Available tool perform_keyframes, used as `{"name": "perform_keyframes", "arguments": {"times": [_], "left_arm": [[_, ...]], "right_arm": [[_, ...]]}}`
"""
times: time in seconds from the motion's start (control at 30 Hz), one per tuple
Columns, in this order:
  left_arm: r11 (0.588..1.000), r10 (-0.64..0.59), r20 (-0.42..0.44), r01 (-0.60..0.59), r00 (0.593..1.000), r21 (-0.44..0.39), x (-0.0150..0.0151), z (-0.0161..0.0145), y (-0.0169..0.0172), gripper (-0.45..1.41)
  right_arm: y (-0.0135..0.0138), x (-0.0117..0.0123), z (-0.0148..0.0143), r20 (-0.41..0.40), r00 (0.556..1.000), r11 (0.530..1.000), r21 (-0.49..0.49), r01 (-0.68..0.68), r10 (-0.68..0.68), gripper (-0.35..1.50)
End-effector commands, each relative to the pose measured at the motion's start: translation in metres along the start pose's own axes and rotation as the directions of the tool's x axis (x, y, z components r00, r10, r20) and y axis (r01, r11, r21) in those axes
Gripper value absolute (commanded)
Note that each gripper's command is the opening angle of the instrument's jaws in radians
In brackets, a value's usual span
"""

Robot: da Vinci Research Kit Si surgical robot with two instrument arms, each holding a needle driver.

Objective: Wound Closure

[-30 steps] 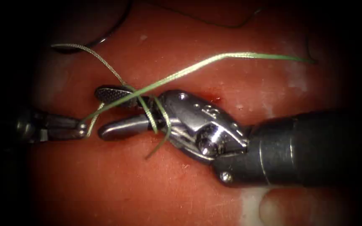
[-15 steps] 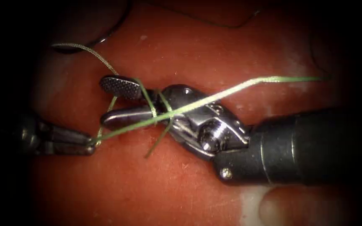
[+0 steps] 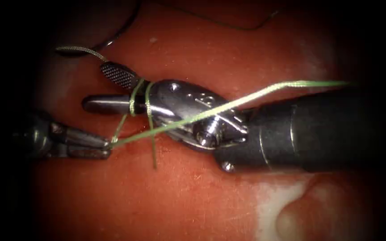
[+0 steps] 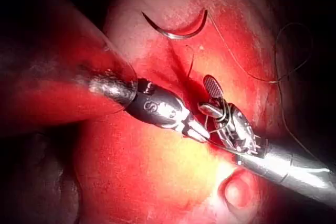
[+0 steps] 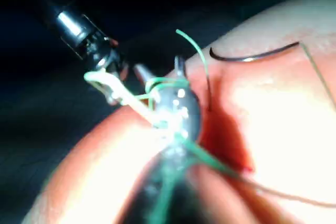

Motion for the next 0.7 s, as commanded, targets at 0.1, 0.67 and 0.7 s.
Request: {"name": "perform_keyframes", "arguments": {"times": [0.1, 0.67, 0.7], "left_arm": [[1.000, -0.002, 0.011, 0.002, 1.000, 0.024, -0.0011, -0.0006, -0.0010, -0.35], [0.997, -0.008, 0.056, 0.004, 0.998, 0.074, -0.0033, -0.0024, -0.0041, -0.35], [0.997, -0.008, 0.056, 0.004, 0.998, 0.075, -0.0033, -0.0024, -0.0042, -0.35]], "right_arm": [[0.0002, -0.0003, 0.0019, 0.019, 0.997, 0.997, -0.034, 0.069, -0.068, 0.99], [0.0015, -0.0011, 0.0045, 0.080, 0.968, 0.966, -0.082, 0.244, -0.238, 0.93], [0.0016, -0.0011, 0.0046, 0.081, 0.967, 0.965, -0.083, 0.250, -0.243, 0.93]]}}
